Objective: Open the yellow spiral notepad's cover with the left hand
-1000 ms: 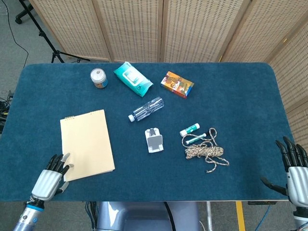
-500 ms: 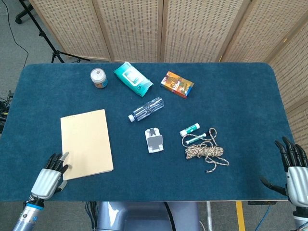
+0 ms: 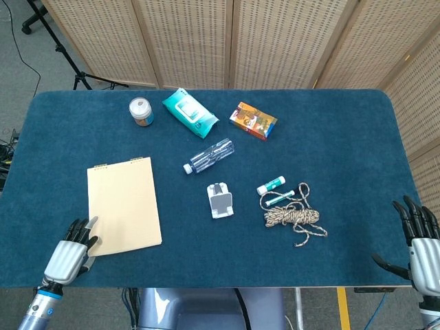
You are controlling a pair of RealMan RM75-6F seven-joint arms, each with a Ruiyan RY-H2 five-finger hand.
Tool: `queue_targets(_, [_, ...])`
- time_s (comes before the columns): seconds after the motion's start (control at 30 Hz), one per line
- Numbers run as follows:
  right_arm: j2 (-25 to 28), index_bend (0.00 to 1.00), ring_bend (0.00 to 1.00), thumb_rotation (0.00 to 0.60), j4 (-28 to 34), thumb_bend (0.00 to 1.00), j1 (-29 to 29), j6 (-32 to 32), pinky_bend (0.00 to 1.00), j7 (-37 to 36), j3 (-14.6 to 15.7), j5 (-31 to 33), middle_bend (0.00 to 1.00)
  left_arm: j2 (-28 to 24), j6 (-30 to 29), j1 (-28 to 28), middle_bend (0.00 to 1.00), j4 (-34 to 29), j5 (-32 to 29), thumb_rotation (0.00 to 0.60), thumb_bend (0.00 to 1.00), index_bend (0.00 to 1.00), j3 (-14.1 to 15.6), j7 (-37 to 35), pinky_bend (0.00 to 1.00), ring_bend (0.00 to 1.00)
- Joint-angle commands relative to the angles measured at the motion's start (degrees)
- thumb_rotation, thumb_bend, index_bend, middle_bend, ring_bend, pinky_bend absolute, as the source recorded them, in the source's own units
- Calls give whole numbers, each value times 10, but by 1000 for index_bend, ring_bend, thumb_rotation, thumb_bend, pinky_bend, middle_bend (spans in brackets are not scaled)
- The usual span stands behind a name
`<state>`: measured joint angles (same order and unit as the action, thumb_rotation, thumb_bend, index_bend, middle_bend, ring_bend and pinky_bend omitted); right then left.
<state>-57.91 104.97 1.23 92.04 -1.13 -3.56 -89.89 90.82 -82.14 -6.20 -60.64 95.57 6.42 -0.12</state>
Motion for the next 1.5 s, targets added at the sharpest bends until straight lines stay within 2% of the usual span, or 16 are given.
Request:
queue_targets(0.03, [1,0,0,600,0,0,0,-1,0,-1,0,0,0,1,-8,0,0,3,4,600,500,588,0,-11,0,0])
queue_targets(0.37, [2,0,0,600,2,0,0,-3,0,-1,2,0,0,-6,-21,1,0,-6,13,600,647,793,6,-25,0,0])
queue_targets(0.63, [4,0,0,600,4,0,0,-2,0,-5,1,1,0,-33,-24,5,0,-48,22,600,665,834,22,-38,0,0])
queue_targets(0.8, [4,0,0,600,4,0,1,-1,0,-5,1,1,0,-80,-19,-7,0,-133,20,600,673,842,24,-110,0,0])
queue_targets(0.97, [4,0,0,600,3,0,0,-2,0,-4,1,3,0,-134,-26,-14,0,-214,27,600,677,849,26,-140,0,0])
queue_targets(1.17, [4,0,0,600,4,0,1,-2,0,-3,2,1,0,-191,-13,-36,0,-304,2,600,677,850,5,-235,0,0])
queue_targets(1.33, [4,0,0,600,4,0,1,-1,0,-4,0,4,0,-248,15,-61,0,-379,-66,600,677,852,-39,-348,0,0])
queue_targets(1.47, [3,0,0,600,4,0,0,-4,0,-1,2,2,0,-289,84,-85,0,-439,-189,600,677,853,-97,-466,0,0])
queue_targets(1.5, [2,0,0,600,4,0,-1,-5,0,0,2,2,0,-295,103,-90,0,-454,-238,600,680,853,-121,-498,0,0])
